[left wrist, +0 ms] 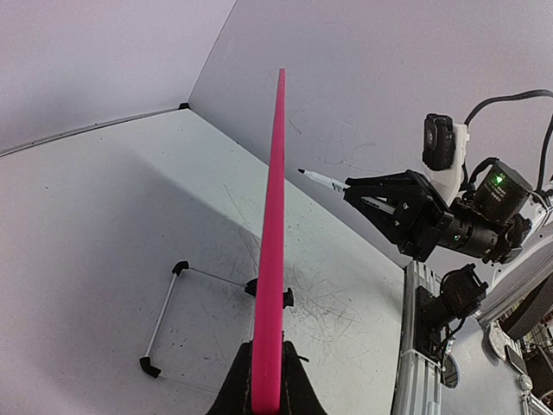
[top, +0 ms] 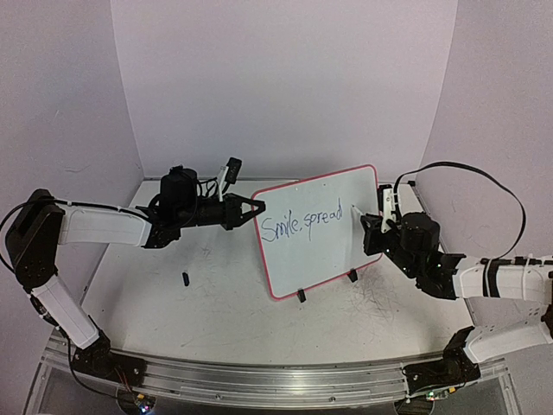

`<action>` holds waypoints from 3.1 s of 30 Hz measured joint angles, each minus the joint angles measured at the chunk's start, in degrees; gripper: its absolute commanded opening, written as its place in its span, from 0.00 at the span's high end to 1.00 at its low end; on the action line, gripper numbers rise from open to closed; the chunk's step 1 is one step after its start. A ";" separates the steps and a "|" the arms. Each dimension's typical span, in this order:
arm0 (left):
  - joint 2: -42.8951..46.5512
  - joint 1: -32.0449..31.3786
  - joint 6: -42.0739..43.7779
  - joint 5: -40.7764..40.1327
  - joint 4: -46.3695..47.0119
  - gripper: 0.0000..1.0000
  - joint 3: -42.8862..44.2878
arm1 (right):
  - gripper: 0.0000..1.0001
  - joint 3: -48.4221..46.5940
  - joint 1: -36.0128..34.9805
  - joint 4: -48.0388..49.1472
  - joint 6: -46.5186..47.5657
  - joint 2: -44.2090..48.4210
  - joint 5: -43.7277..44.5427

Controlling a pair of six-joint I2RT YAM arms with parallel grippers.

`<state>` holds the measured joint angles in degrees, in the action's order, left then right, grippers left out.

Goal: Write a sentence on the whiteboard

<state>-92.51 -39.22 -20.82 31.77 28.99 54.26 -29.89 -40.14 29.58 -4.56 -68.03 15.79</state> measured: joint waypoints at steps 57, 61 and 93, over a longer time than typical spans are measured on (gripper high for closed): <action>0.00 0.00 -0.02 0.02 -0.02 1.00 0.00 | 1.00 -0.92 1.48 4.67 1.57 -5.13 -2.92; 0.00 0.00 0.00 0.04 -0.02 1.00 0.00 | 1.00 -0.96 1.48 5.50 1.57 -5.16 -2.57; 0.00 0.00 -0.04 0.02 -0.05 1.00 0.00 | 1.00 -1.48 1.48 5.33 0.57 -5.62 2.13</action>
<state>-92.51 -39.22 -20.86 31.79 28.94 54.26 -31.36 -38.65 34.92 -3.99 -73.65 17.92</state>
